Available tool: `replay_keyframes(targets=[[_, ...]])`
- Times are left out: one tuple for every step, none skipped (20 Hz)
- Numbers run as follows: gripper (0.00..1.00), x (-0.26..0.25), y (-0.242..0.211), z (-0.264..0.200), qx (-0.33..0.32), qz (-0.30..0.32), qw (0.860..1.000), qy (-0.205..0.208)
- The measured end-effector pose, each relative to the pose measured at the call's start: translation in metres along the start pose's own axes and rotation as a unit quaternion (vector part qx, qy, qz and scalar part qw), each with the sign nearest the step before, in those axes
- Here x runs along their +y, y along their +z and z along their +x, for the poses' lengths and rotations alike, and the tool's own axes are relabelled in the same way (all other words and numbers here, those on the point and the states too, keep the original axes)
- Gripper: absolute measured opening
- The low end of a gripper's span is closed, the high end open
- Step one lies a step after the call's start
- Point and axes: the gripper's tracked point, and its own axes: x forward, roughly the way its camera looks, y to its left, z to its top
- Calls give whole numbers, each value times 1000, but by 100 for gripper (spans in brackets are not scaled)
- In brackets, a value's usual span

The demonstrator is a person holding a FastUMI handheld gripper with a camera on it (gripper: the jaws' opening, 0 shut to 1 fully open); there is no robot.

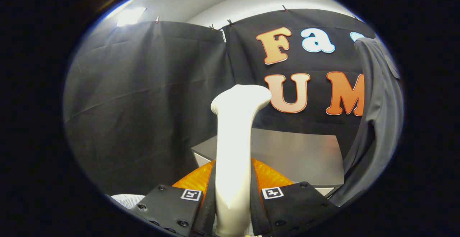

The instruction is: Iron the clothes twice with a garment steamer, once on the left side and once on the right side.

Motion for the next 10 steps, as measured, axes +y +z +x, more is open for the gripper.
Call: replay_keyframes(targets=[[47,8,0,-12,-11,1,1000,10],[47,13,-3,-24,-20,-2,1000,15],[47,15,-5,-36,-26,-3,1000,17],[47,18,-6,-50,-32,-1,999,22],[47,20,-6,-61,-38,3,999,26],[47,21,-7,-72,-44,6,999,27],[47,19,-7,-85,-49,5,998,25],[47,16,-6,-93,-56,1,998,22],[47,11,-7,-104,-61,-3,998,15],[47,3,-9,-114,-67,-5,998,7]])
